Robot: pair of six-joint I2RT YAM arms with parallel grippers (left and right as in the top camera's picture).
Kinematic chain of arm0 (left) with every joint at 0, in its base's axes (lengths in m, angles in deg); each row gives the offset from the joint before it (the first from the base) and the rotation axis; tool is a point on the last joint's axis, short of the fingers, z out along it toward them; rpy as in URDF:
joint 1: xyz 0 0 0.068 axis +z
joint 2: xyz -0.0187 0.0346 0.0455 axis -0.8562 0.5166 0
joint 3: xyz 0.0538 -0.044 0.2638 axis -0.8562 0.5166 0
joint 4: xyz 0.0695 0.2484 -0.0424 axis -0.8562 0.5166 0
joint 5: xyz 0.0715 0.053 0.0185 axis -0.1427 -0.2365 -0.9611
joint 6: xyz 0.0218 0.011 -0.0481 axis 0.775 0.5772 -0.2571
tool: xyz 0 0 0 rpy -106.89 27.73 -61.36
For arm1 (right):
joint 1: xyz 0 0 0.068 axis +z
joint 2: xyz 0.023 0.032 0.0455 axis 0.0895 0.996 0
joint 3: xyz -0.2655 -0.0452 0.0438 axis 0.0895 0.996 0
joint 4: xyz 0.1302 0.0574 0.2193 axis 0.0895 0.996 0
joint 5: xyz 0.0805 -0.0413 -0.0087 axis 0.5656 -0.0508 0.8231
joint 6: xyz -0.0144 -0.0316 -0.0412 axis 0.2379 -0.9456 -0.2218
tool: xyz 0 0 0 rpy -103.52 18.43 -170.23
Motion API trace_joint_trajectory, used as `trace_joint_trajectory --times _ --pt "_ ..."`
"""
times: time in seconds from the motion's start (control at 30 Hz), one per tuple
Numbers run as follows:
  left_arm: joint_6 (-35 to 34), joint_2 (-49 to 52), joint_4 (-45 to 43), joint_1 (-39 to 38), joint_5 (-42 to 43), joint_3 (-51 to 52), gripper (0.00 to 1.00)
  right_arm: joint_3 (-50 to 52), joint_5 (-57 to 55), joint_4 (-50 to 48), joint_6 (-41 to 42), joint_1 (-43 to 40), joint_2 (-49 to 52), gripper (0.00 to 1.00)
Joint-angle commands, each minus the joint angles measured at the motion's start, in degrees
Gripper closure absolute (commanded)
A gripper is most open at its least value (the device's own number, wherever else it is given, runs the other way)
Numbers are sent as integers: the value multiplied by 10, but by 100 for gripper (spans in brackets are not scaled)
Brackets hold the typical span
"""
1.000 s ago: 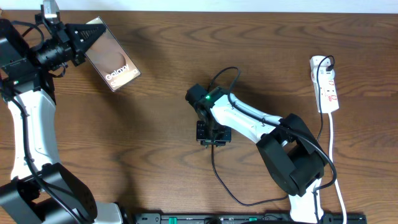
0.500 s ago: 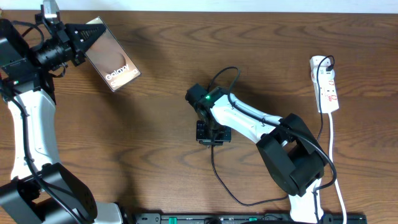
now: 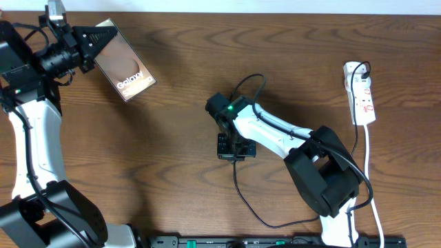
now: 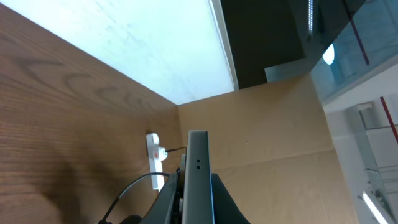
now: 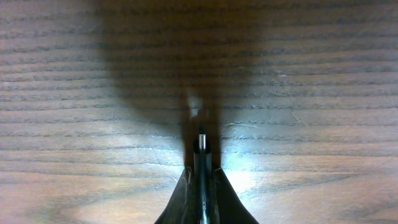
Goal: Plug charger to phone and switch on socket
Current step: 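Lower and close the right gripper on the cable's plug end, then lift the plug and carry it left toward the phone's bottom edge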
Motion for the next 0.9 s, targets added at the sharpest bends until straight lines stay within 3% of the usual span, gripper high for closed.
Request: trace_joint_trajectory --times 0.0,0.27,0.43,0.6,0.87 --pt "3 -2 -3 1 20 -1 93 4 4 0 0 -4 2 99" --pt "3 -2 -3 1 20 -1 92 4 19 -2 -1 -4 2 99" --pt "3 -2 -3 1 20 -1 93 -3 79 -25 -60 -13 2 99" --pt "3 -2 -3 1 20 -1 92 -29 249 -59 -213 -43 2 99" --pt "3 -2 -3 1 21 -1 93 -41 670 -124 -491 -87 2 99"
